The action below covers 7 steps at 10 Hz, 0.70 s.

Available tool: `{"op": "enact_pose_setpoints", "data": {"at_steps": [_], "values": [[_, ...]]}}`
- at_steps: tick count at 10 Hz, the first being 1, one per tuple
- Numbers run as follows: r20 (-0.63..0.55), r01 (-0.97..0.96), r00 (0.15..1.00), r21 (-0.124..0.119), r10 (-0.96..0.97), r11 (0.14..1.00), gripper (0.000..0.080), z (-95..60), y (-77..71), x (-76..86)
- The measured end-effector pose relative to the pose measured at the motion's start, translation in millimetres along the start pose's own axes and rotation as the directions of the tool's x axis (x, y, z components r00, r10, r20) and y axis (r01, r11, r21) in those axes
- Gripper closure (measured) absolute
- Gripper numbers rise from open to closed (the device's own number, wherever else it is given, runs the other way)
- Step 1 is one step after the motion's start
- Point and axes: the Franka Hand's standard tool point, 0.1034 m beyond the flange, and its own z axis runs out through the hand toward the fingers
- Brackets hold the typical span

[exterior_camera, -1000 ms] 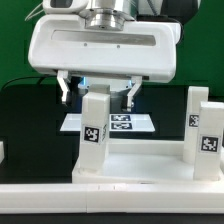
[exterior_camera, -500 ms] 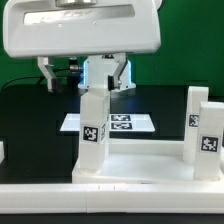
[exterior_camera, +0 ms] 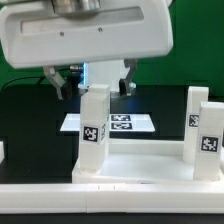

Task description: Assemble desk

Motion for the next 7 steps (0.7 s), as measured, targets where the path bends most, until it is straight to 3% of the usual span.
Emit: {"op": "enact_pose_setpoints", "data": {"at_steps": [3,5,6,7], "values": [[0.007,-0.012,1.000,-0.004,0.012,1.000,0.0150,8.2,1.4,-5.8],[0.007,-0.024,1.000,-0.004,0.024,1.000,0.0411,8.4,1.6,-5.9],[0.007,-0.057,0.998,-0.005,0.057,0.998,0.0502,8.4,2.1,-5.8],[0.007,-0.142,0.990,-0.003,0.142,0.990,0.0502,8.6,1.5,-5.8]]}}
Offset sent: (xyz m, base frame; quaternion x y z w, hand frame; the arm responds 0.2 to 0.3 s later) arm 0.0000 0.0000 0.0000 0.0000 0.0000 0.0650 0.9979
